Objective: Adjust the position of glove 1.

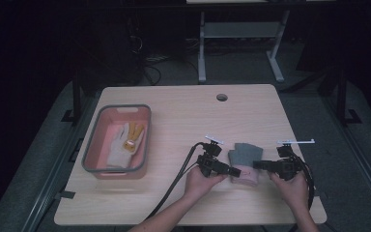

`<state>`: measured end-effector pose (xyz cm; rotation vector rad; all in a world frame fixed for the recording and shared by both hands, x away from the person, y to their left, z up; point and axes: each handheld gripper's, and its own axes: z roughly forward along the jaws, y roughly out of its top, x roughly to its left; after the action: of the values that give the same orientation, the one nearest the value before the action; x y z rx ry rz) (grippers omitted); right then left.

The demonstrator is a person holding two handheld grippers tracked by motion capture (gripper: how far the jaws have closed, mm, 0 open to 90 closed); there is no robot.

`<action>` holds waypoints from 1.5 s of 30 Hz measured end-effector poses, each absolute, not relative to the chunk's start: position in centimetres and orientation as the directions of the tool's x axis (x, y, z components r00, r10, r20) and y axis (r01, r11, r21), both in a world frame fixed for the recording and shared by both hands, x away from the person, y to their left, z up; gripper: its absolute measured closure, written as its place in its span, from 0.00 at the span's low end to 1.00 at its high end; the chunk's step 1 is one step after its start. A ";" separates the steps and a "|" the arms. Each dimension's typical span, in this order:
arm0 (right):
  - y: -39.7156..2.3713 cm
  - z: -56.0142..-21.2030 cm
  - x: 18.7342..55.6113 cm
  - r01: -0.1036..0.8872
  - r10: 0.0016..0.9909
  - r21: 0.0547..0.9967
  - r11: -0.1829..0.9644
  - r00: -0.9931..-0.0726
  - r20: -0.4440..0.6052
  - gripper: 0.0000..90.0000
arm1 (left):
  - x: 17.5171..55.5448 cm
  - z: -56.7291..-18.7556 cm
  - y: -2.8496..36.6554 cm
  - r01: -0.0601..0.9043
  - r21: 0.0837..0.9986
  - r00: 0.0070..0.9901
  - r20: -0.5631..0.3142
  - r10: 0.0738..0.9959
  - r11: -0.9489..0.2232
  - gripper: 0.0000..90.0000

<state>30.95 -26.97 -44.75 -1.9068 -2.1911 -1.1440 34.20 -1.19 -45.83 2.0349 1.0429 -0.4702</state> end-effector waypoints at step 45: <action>-27.3 -46.7 31.0 0.903 0.728 0.401 -0.155 -0.170 0.665 0.84 | 35.1 -46.7 -1.4 0.819 0.468 0.574 -0.649 0.500 -0.332 0.71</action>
<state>30.99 -27.25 -46.72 -1.8727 -1.8906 -1.2278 35.12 -1.43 -46.66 2.0021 1.0536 -0.5039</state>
